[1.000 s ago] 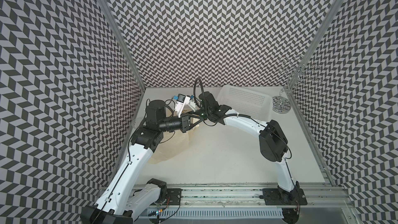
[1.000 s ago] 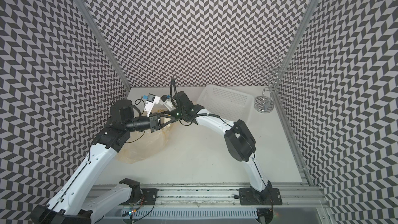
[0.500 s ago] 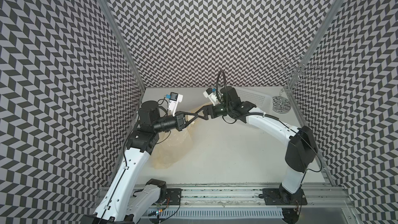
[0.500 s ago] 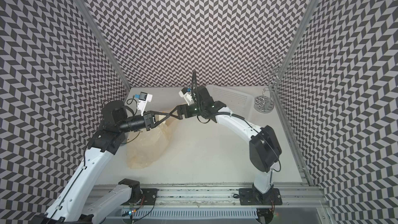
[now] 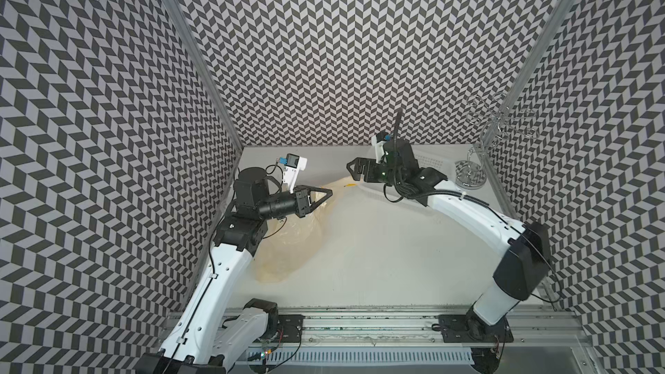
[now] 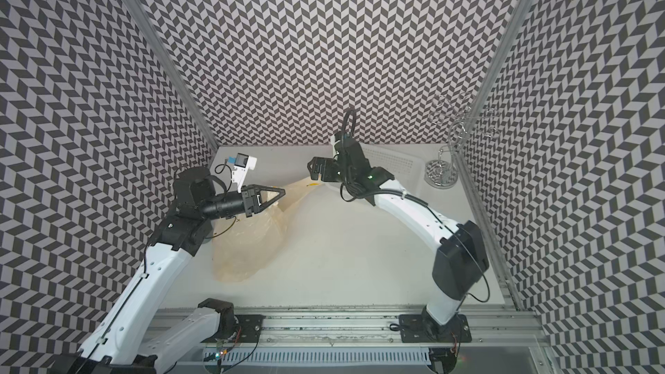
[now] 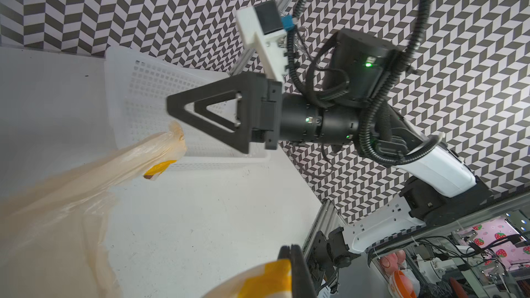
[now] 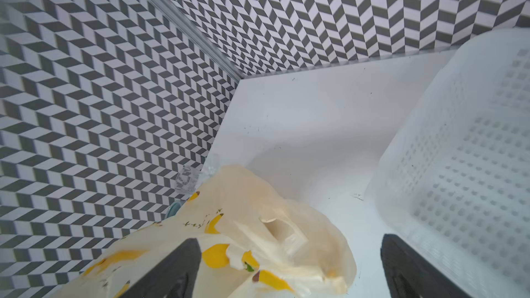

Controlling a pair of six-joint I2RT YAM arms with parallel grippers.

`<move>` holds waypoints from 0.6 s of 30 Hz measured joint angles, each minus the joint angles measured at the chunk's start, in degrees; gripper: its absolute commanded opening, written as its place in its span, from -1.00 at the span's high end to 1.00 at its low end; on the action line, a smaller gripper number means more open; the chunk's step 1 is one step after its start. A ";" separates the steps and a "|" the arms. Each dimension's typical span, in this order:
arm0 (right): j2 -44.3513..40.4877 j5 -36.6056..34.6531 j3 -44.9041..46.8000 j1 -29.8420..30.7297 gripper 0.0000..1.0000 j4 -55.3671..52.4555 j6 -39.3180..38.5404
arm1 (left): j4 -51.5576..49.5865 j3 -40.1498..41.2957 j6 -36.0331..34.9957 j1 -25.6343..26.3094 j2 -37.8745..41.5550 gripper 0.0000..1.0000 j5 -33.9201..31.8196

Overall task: Place the peach into a plastic bag & tie a knot
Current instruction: Adjust the plastic bag at the center of the board.

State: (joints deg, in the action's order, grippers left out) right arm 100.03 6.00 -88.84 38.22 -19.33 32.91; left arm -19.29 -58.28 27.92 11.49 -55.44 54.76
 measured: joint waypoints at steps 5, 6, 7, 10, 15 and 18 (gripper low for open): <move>5.03 2.43 0.94 0.66 -0.84 0.85 4.83 | 0.00 -0.02 0.00 0.00 0.00 1.00 0.00; 5.77 3.39 0.92 0.68 -0.73 1.38 5.75 | 0.00 0.00 0.00 0.02 0.00 1.00 0.00; 6.45 4.20 0.68 0.72 -0.53 1.88 6.23 | 0.00 -0.02 0.00 0.02 0.00 1.00 0.00; 7.19 5.95 0.44 0.79 0.23 3.56 7.96 | -0.13 -0.02 -0.28 0.00 0.02 1.00 -0.07; 3.50 8.66 2.43 0.79 0.98 6.64 9.22 | -5.40 -3.54 -2.80 -0.09 -0.17 1.00 -3.04; -4.00 9.22 6.95 0.92 1.00 6.64 9.49 | -9.62 -11.28 -4.61 -0.26 -0.79 1.00 -5.38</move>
State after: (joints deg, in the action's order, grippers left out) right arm 96.03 15.22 -81.89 39.13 -12.69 42.39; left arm -28.91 -69.56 23.31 11.22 -56.23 49.39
